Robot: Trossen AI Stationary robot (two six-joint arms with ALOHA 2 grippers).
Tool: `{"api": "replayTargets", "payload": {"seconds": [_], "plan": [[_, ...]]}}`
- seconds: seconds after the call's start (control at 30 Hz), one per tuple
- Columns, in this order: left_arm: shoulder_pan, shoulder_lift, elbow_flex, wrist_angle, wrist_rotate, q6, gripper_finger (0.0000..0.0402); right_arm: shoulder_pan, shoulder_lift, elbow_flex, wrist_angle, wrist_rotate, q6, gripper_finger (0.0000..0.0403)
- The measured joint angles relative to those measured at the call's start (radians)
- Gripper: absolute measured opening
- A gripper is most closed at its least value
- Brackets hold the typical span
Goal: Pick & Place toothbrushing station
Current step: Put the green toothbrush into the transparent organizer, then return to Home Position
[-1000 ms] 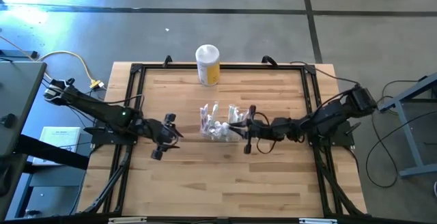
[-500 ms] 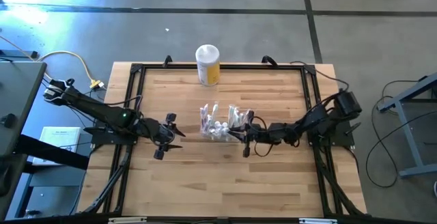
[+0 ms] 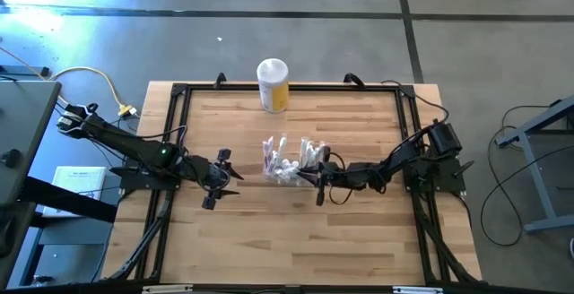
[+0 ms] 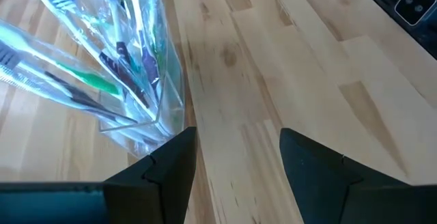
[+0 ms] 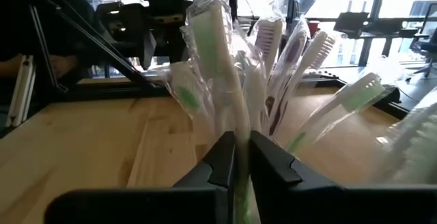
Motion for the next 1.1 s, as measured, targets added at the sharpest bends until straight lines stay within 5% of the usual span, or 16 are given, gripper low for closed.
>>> {"api": "replayTargets", "payload": {"seconds": [0.57, 0.8, 1.1], "plan": [[0.000, 0.000, 0.000, 0.000, -0.002, -0.180, 0.0203, 0.035, -0.061, -0.001, -0.143, 0.003, 0.027, 0.0135], [0.000, 0.000, 0.000, 0.000, -0.002, -0.180, 0.0203, 0.096, -0.176, -0.001, -0.287, 0.183, -0.034, 0.0223], [0.000, 0.000, 0.000, -0.011, -0.001, -0.217, 0.0203, 0.139, -0.287, -0.001, -0.373, 0.188, -0.038, 0.0271]]}}
